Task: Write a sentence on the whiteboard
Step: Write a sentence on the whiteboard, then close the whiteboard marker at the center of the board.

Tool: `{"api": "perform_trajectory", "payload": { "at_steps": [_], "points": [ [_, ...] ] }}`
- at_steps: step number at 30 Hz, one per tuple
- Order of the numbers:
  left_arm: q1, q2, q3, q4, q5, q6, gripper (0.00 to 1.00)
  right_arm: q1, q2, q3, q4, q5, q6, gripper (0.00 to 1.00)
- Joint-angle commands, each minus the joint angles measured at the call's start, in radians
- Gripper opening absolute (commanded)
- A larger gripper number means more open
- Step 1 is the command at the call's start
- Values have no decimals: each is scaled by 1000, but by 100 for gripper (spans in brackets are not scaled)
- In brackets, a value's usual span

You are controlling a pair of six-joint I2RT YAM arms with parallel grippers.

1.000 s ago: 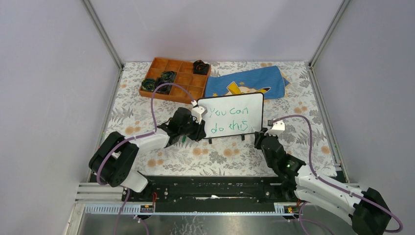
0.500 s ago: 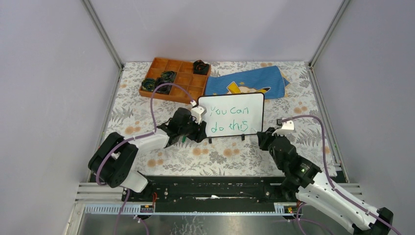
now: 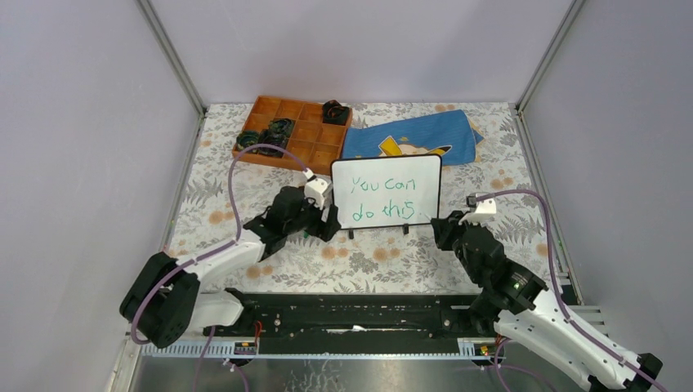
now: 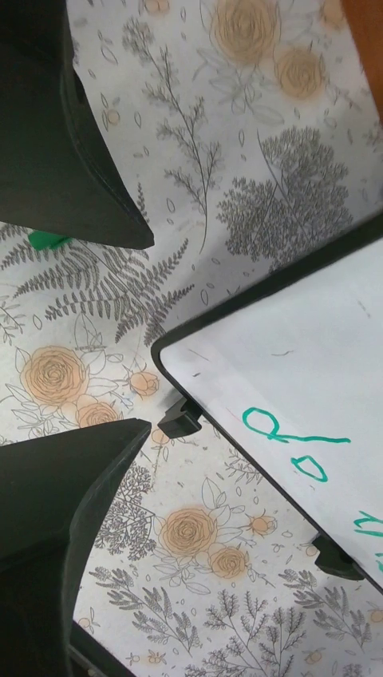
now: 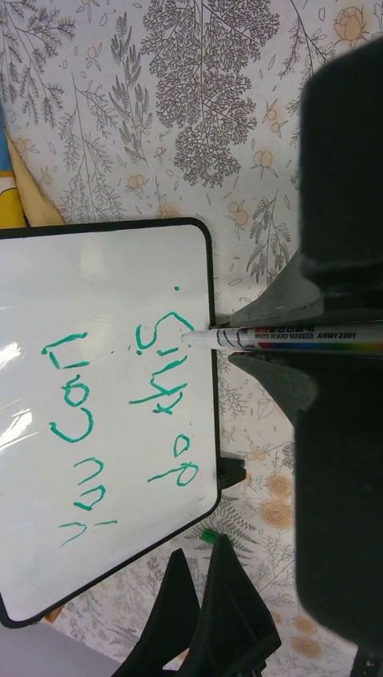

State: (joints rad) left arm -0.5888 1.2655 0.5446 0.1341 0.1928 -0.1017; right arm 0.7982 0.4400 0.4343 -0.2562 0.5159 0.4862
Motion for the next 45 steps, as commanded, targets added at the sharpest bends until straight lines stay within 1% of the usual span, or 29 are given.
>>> {"api": "perform_trajectory", "payload": {
  "at_steps": [1,5,10,13,14,17,18,19,22,25,27,32,33,37,38,42,45],
  "points": [
    [-6,-86,-30,8,-90,41,86,-6,-15,71,-9,-25,-35,0],
    [-4,-177,-29,-80,-186,87,88,-6,-16,86,-8,-30,-54,0],
    [14,-265,16,-204,-344,63,90,-6,-17,98,8,-53,-64,0],
    [20,-263,77,-289,-481,-41,98,-6,-15,114,6,-65,-67,0],
    [26,-252,108,-329,-531,-86,99,-5,-14,124,-3,-67,-68,0],
    [66,-216,198,-480,-586,-220,99,-6,-16,151,-38,-68,-77,0],
    [95,-215,216,-518,-576,-267,99,-5,-20,156,-47,-68,-80,0],
    [153,-225,223,-542,-553,-314,99,-5,-24,160,-53,-67,-83,0],
    [283,-297,181,-533,-432,-410,99,-6,-43,167,-62,-67,-91,0],
    [339,-335,152,-506,-384,-473,99,-6,-52,177,-65,-67,-105,0],
    [340,-317,161,-516,-398,-524,99,-5,-46,191,-70,-71,-116,0],
    [341,-268,190,-551,-372,-530,99,-6,-24,218,-81,-73,-143,0],
    [340,-259,193,-558,-359,-520,99,-6,-23,221,-79,-75,-146,0],
    [337,-173,256,-638,-215,-401,98,-6,-14,220,-71,-91,-151,0],
    [331,-153,268,-658,-203,-382,98,-5,-12,218,-70,-94,-150,0],
    [249,-89,310,-715,-200,-332,97,-7,-9,201,-59,-100,-150,0],
    [180,-5,352,-758,-234,-313,94,-5,-7,198,-50,-100,-150,0]
  ]
}}
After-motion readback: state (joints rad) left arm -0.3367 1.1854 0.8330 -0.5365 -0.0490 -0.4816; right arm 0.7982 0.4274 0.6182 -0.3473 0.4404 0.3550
